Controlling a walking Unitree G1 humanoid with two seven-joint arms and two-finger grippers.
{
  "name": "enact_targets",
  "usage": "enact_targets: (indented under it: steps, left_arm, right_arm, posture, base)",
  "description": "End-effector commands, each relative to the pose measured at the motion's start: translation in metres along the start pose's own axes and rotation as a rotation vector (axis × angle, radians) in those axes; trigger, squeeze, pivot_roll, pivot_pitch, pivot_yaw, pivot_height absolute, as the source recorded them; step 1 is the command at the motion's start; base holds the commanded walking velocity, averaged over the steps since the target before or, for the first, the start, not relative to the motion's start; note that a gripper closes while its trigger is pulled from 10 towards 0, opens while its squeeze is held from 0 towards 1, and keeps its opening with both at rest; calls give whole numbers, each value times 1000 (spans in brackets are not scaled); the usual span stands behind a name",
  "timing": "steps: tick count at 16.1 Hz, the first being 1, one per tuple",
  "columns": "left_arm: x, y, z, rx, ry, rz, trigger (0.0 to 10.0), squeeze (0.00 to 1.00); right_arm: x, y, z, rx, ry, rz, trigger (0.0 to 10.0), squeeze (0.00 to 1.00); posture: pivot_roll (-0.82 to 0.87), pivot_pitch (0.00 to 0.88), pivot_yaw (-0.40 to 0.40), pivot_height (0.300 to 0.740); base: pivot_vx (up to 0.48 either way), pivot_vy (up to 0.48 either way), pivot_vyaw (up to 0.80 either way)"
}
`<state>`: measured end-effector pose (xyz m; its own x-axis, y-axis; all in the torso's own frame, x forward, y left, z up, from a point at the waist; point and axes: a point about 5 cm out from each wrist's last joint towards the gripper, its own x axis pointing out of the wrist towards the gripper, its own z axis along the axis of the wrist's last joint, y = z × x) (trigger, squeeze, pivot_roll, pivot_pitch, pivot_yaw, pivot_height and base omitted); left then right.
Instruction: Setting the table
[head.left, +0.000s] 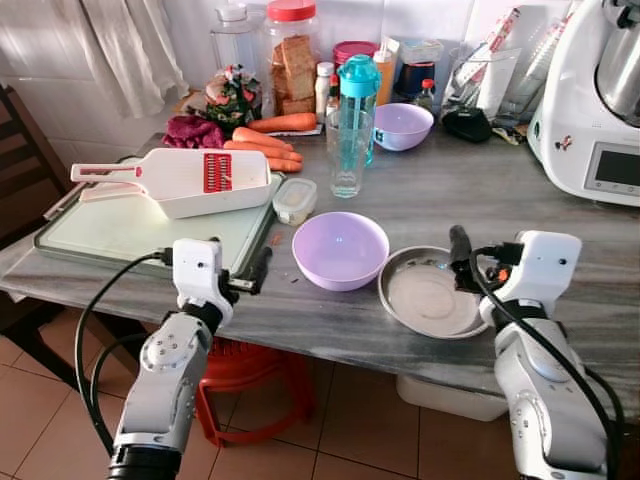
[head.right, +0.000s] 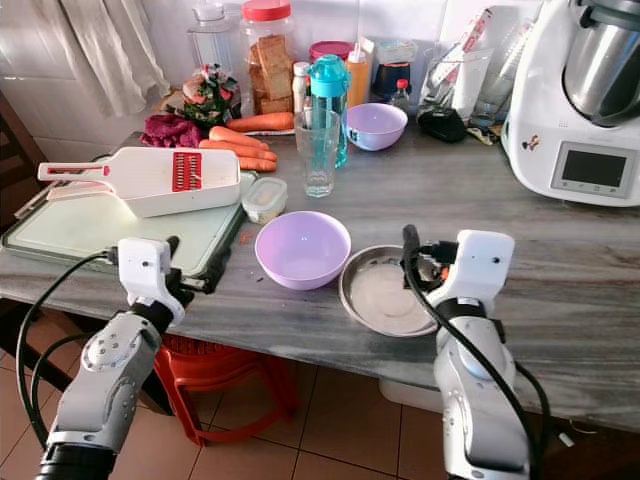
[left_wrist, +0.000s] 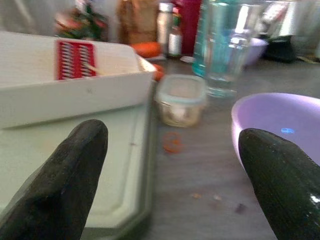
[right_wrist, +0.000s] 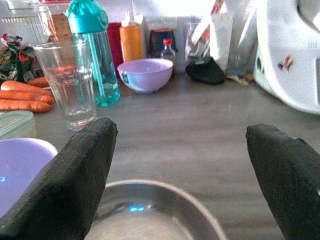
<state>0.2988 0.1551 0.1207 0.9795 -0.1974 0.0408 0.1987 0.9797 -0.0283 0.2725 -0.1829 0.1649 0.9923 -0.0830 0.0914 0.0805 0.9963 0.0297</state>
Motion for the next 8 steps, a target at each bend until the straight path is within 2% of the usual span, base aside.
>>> enact_targets:
  steps: [1,5,8]
  left_arm:
    - [2,4,4,45,-43,60,10000,0]
    - [2,-1,1,39,-50,72,10000,0]
    - [4,-5,-3,57,-20,89,10000,0]
  right_arm:
    - [-2,-2,-3,-14,-6,-10,10000,0]
    - [-7,-4,-8,-5,-28,-31,10000,0]
    - [-8,-4,-13,-8,3,-38,10000,0]
  posture:
    - [-22,0,41,740]
    - [-30,0,40,740]
    - [-28,0,39,740]
  base:
    - [0,0,0]
    - [0,0,0]
    - [0,0,0]
